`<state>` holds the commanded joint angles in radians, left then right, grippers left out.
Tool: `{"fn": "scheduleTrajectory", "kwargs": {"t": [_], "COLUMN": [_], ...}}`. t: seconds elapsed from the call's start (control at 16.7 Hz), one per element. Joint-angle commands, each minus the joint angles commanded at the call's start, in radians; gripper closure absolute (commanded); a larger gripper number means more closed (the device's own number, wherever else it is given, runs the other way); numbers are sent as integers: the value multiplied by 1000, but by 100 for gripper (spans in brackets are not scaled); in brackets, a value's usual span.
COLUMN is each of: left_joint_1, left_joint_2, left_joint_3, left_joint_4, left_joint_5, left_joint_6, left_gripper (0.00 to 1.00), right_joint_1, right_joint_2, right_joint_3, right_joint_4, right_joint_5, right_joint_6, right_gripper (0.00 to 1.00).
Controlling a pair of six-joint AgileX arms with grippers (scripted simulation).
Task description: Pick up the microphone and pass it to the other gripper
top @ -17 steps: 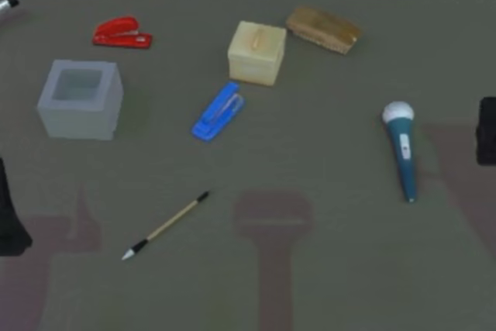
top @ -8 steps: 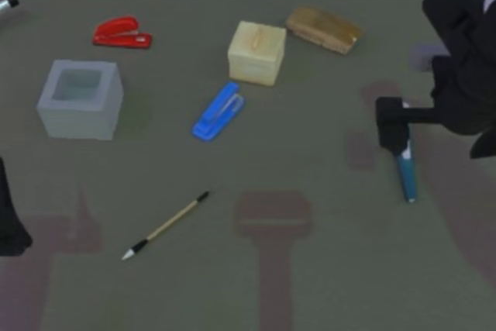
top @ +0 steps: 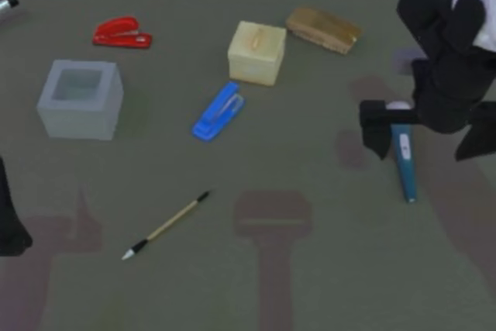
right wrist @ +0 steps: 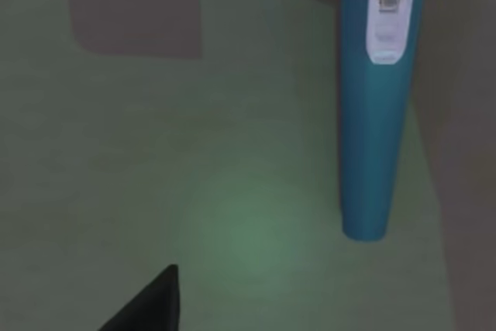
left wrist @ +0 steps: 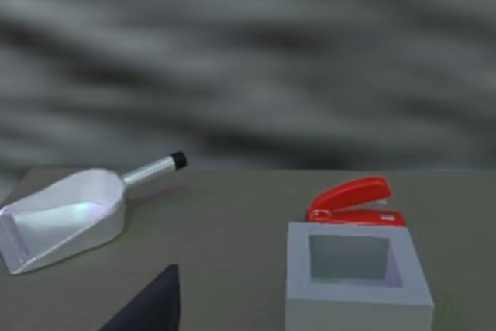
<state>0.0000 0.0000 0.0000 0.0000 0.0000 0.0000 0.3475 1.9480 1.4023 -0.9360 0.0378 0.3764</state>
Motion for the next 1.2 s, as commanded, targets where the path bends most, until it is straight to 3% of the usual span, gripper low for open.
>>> {"fn": "scheduleTrajectory", "kwargs": {"t": [0.24,0.66,0.96,1.2], "left_joint_1": [0,0,0,0], "left_joint_2": [0,0,0,0], "left_joint_3": [0,0,0,0], "left_joint_4": [0,0,0,0], "left_joint_5": [0,0,0,0], "left_joint_6": [0,0,0,0], "left_gripper": [0,0,0,0], "right_joint_1": [-4,-8,-8,-8], "right_joint_2": [24,188,202,202], "right_joint_3": [-21,-124,-132,-132], "right_joint_4": [41,317,335,335], "right_joint_5": [0,1,1,1], "right_joint_6": [-3,-6,-6,-6], "right_gripper": [0,0,0,30]}}
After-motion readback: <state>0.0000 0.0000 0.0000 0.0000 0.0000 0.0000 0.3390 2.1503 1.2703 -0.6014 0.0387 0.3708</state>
